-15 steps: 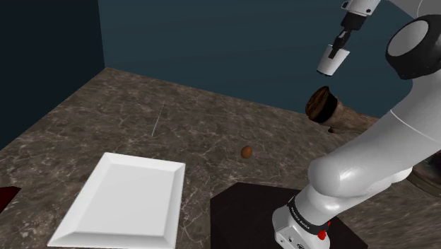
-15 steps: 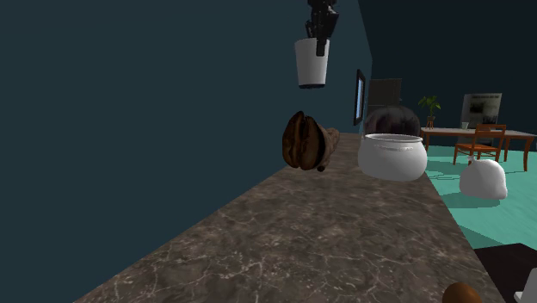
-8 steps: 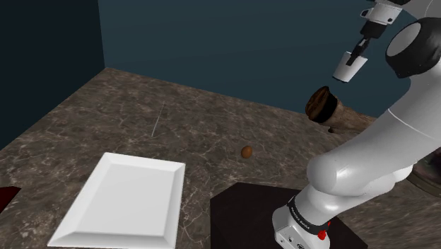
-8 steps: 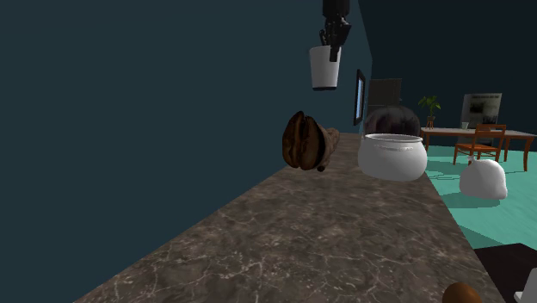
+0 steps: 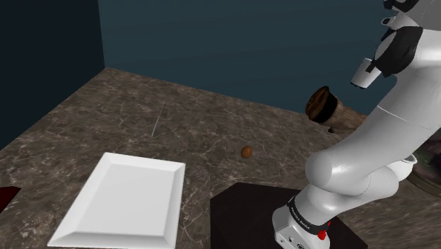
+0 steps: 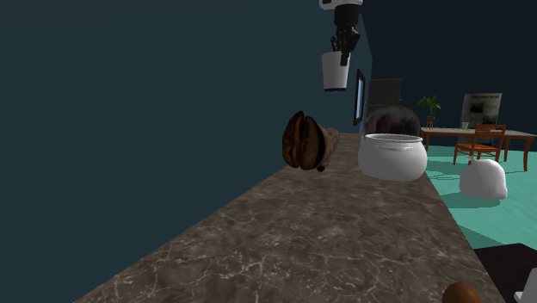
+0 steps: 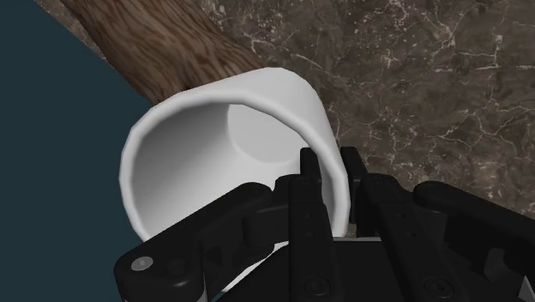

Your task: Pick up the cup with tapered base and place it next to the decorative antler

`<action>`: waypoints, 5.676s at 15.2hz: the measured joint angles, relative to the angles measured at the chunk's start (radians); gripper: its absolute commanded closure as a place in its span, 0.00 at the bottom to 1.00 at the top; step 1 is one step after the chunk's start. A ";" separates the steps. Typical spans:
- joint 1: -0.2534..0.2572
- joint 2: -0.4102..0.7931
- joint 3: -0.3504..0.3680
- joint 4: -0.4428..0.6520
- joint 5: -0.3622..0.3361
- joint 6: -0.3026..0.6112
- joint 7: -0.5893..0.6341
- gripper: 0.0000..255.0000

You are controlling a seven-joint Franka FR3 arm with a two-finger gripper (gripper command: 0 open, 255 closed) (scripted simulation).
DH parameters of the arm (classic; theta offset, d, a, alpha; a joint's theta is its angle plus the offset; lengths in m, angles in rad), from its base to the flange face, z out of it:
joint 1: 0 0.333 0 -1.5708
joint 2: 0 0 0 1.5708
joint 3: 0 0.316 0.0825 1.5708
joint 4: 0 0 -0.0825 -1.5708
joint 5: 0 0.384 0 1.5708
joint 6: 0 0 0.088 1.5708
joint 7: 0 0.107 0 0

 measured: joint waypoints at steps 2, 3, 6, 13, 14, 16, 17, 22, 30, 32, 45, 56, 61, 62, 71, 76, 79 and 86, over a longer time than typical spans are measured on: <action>-0.050 0.049 -0.028 0.059 0.038 -0.017 -0.066 1.00; -0.060 0.054 -0.033 0.059 0.043 -0.012 -0.080 1.00; -0.052 0.035 -0.031 -0.003 0.031 0.033 -0.078 1.00; -0.028 -0.023 -0.023 -0.166 -0.006 0.147 -0.058 1.00; -0.025 -0.033 -0.021 -0.194 -0.012 0.167 -0.053 1.00; -0.022 -0.038 -0.020 -0.227 -0.015 0.196 -0.050 1.00; -0.020 -0.044 -0.019 -0.247 -0.019 0.211 -0.046 1.00; -0.014 -0.063 -0.015 -0.334 -0.031 0.282 -0.036 1.00; -0.010 -0.079 -0.013 -0.458 -0.041 0.392 -0.027 1.00; -0.010 -0.084 -0.012 -0.486 -0.044 0.416 -0.025 1.00; -0.012 -0.060 -0.014 -0.638 -0.030 0.589 -0.029 1.00; -0.018 -0.018 -0.016 -0.747 -0.002 0.734 -0.045 1.00; -0.021 0.011 -0.013 -0.784 0.019 0.793 -0.057 1.00; -0.023 0.021 -0.012 -0.794 0.026 0.811 -0.062 1.00; -0.029 0.052 -0.009 -0.817 0.051 0.862 -0.077 1.00; -0.027 0.056 -0.008 -0.817 0.052 0.865 -0.077 0.00; -0.027 0.056 -0.007 -0.817 0.052 0.865 -0.078 0.00; -0.010 -0.025 -0.016 -0.774 -0.008 0.755 -0.036 0.00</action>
